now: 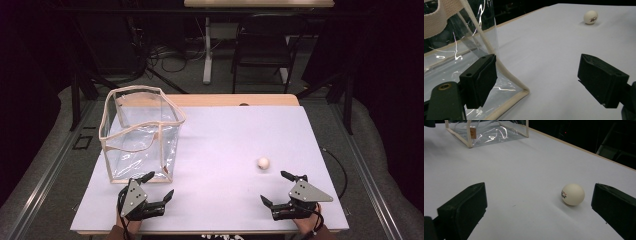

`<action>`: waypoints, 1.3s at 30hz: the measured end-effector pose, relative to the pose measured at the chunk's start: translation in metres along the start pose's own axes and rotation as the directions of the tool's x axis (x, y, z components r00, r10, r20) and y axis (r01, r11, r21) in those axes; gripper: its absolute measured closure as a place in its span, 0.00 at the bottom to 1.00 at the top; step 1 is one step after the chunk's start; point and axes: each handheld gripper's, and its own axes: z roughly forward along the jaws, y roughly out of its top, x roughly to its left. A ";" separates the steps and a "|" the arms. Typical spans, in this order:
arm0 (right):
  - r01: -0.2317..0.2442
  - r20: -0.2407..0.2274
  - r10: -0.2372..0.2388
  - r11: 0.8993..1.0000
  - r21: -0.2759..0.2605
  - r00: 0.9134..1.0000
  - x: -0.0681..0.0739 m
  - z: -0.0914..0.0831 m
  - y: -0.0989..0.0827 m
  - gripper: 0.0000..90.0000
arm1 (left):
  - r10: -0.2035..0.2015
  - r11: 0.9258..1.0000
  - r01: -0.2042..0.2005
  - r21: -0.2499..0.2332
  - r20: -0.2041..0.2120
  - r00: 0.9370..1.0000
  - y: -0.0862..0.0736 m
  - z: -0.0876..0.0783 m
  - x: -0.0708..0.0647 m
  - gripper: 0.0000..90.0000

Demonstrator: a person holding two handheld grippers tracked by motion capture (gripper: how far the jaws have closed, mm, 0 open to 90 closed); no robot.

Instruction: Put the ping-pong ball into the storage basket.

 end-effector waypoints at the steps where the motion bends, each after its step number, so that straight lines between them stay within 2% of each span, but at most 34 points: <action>1: -0.005 -0.001 0.005 1.000 -0.001 1.000 0.000 0.000 0.000 0.00 | 0.001 1.000 -0.001 0.002 0.000 1.000 0.000 0.001 0.000 0.17; 14: 0.007 0.005 -0.007 1.000 0.009 1.000 -0.001 0.002 0.002 0.00 | 0.013 1.000 -0.013 0.010 0.003 1.000 0.000 0.002 -0.001 0.18; 32: 0.003 0.012 -0.004 0.997 0.073 1.000 -0.004 0.016 0.011 0.00 | 0.027 1.000 -0.027 0.011 0.016 1.000 0.000 0.002 -0.002 0.17; 39: -0.004 0.013 0.003 0.997 0.082 1.000 -0.005 0.018 0.012 0.00 | 0.028 1.000 -0.029 0.011 0.016 0.999 0.000 0.003 -0.002 0.18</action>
